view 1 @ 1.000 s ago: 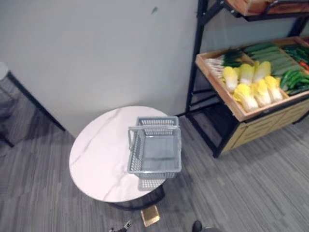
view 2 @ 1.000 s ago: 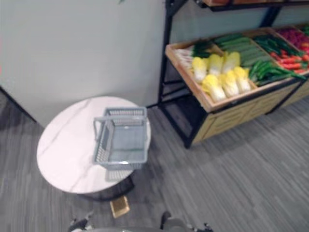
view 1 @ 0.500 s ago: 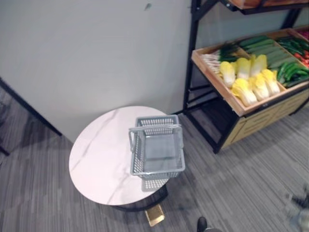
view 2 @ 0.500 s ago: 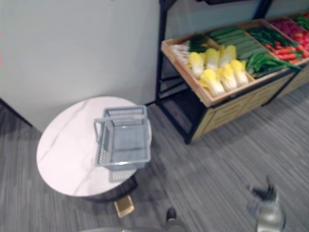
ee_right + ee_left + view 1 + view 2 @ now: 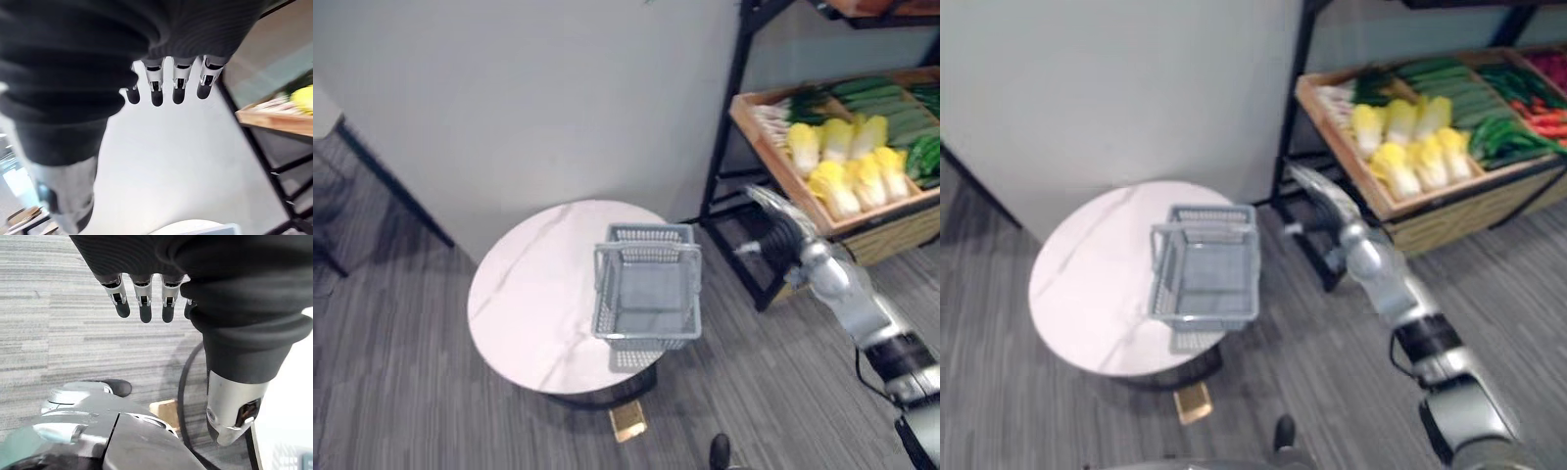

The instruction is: Pick vegetable in the basket

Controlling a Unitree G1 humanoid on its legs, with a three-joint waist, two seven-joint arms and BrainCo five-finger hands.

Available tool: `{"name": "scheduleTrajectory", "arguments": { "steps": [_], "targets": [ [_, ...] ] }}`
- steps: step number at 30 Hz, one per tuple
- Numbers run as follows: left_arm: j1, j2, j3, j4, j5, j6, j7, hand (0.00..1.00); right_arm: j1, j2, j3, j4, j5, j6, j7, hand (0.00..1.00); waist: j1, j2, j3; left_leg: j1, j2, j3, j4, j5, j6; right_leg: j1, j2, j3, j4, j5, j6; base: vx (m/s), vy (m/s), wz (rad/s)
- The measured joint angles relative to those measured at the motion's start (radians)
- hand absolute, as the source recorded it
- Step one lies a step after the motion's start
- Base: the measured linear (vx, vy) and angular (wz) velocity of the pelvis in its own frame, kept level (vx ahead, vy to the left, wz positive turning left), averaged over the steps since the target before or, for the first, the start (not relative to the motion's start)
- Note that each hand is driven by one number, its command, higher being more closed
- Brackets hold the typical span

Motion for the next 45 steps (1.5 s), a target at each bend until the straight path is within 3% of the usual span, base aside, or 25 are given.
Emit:
{"name": "scheduleTrajectory", "arguments": {
  "steps": [1,5,8,11,15,29,45],
  "targets": [
    [-0.004,0.001,0.006,0.0,-0.001,0.0,0.005,0.0,-0.043,0.012,0.019,0.021,0.001,0.0,0.001,0.0,0.003,-0.007,0.01,-0.003,0.0,0.0,0.004,0.0,0.0,-0.001,0.0,0.0,-0.002,0.0,0.0,0.0,-0.002,0.14],
    [-0.028,-0.002,0.027,-0.001,-0.01,0.0,0.03,0.0,-0.254,0.109,0.079,0.138,0.005,0.009,0.001,0.0,0.061,-0.028,0.052,-0.026,-0.001,-0.025,0.011,0.0,0.001,-0.013,-0.002,-0.008,-0.003,0.001,0.0,0.01,-0.009,0.14],
    [-0.034,0.001,0.045,-0.003,-0.017,0.0,0.033,0.0,-0.321,0.178,0.092,0.211,0.005,0.02,0.001,0.0,0.068,-0.036,0.086,-0.051,-0.002,-0.052,0.023,0.001,0.001,-0.016,-0.006,-0.022,-0.003,0.001,0.0,0.0,0.0,0.25],
    [-0.047,-0.002,0.051,-0.003,-0.018,0.0,0.035,0.0,-0.332,0.19,0.092,0.238,0.004,0.038,0.001,0.0,0.096,-0.039,0.113,-0.069,-0.003,-0.057,0.028,0.002,0.002,-0.027,-0.009,-0.027,-0.001,0.001,0.0,-0.02,-0.007,0.09],
    [-0.078,-0.006,0.055,-0.03,-0.018,-0.002,0.052,0.0,-0.385,0.218,0.077,0.362,-0.001,0.065,-0.004,0.0,0.109,-0.04,0.153,-0.104,-0.005,-0.08,0.037,0.011,0.003,-0.048,-0.012,-0.044,0.004,0.001,0.0,-0.03,-0.016,0.14],
    [-0.146,-0.005,0.023,-0.04,-0.055,-0.009,0.071,0.0,-0.443,0.267,-0.041,0.505,-0.039,0.103,-0.055,0.0,0.109,-0.039,0.251,-0.14,-0.004,-0.093,0.036,0.042,0.001,-0.101,-0.016,-0.029,0.048,0.0,0.0,-0.04,-0.013,0.01],
    [-0.156,-0.006,-0.007,-0.039,-0.055,-0.01,0.099,0.0,-0.455,0.31,-0.08,0.58,-0.041,0.117,-0.07,0.0,0.111,-0.035,0.266,-0.174,-0.004,-0.1,0.036,0.05,0.0,-0.133,-0.016,-0.026,0.053,0.0,0.0,0.0,-0.005,0.01]
  ]
}}
